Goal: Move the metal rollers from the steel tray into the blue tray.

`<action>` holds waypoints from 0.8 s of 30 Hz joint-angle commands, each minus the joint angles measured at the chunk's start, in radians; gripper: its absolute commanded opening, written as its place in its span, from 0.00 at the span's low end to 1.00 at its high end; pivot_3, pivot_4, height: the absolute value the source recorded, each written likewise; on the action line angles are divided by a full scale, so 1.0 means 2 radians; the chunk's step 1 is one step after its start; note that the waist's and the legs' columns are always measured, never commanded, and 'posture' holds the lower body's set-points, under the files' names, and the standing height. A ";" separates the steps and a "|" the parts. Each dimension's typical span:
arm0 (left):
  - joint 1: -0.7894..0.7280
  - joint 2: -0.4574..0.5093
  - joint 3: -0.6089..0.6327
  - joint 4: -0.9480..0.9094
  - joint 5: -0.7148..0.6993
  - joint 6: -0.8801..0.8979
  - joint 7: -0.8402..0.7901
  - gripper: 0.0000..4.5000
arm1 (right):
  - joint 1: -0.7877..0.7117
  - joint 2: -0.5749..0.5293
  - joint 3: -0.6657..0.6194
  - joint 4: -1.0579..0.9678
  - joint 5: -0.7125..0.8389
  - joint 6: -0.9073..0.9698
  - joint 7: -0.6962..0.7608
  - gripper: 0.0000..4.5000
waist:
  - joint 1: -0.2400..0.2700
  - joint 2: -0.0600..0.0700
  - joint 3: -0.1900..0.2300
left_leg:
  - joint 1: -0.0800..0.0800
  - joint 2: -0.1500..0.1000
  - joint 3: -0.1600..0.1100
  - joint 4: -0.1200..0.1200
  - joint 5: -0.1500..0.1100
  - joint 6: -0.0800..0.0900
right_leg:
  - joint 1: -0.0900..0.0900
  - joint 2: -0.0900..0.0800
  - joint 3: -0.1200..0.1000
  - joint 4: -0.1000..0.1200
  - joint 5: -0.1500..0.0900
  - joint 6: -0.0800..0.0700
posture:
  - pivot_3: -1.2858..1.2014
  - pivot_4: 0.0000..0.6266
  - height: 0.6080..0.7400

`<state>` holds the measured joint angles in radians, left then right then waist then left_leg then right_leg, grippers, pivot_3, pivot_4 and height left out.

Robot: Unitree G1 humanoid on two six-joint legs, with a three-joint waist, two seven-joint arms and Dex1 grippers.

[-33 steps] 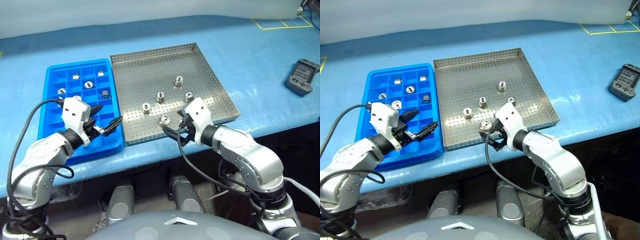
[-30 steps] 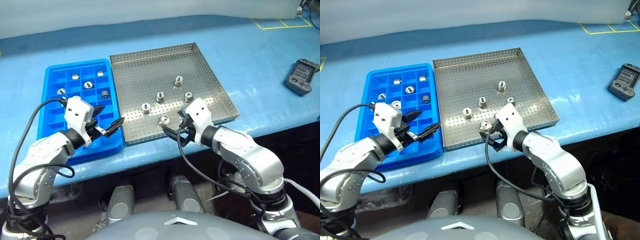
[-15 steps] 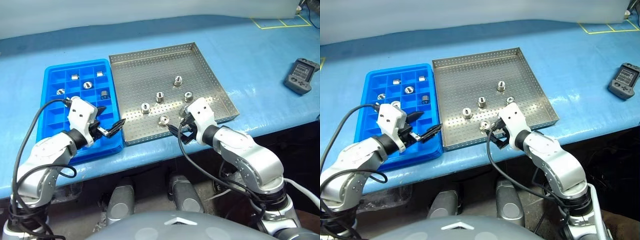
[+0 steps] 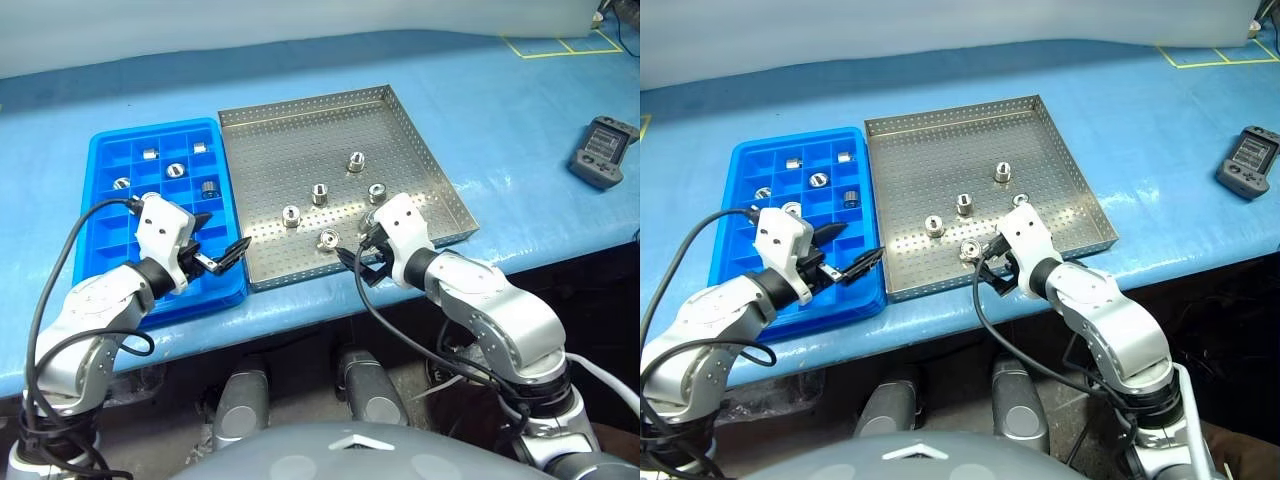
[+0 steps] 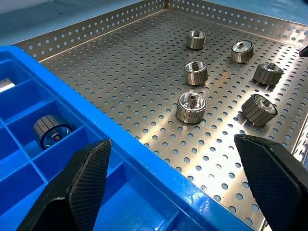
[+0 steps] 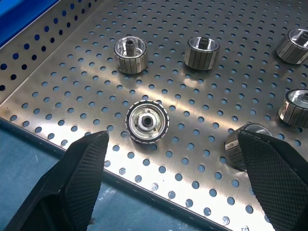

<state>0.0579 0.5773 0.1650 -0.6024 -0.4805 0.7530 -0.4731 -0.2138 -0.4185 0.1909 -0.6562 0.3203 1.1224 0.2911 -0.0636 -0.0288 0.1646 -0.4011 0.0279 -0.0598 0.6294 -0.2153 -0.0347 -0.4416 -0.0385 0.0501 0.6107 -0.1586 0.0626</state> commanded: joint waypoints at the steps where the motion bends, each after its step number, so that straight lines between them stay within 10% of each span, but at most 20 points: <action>1: -0.003 -0.001 0.000 -0.005 0.005 -0.012 0.002 0.99 | -0.007 0.003 0.002 -0.006 -0.002 -0.003 -0.002 1.00 | 0.000 0.000 0.000 | 0.000 0.000 0.000 0.000 0.000 0.000 | 0.000 0.000 0.000 0.000 0.000 0.000 | 0.51 0.24 1.00; 24: -0.292 -0.039 -0.190 0.261 0.134 -0.062 -0.043 0.99 | 0.002 0.033 0.006 -0.012 -0.021 -0.025 -0.029 1.00 | -0.004 0.000 0.000 | 0.000 0.000 0.000 0.001 0.000 0.000 | 0.001 0.000 0.001 0.001 0.000 0.000 | 0.48 0.24 1.00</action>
<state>-0.4956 0.5076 -0.1856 -0.1181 -0.2506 0.6676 -0.5448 -0.2082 -0.3556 0.2088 -0.6493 0.2810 1.0920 0.2396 -0.0717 -0.0288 0.1643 -0.4007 0.0272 -0.0600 0.6311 -0.2152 -0.0346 -0.4400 -0.0376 0.0514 0.6119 -0.1580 0.0634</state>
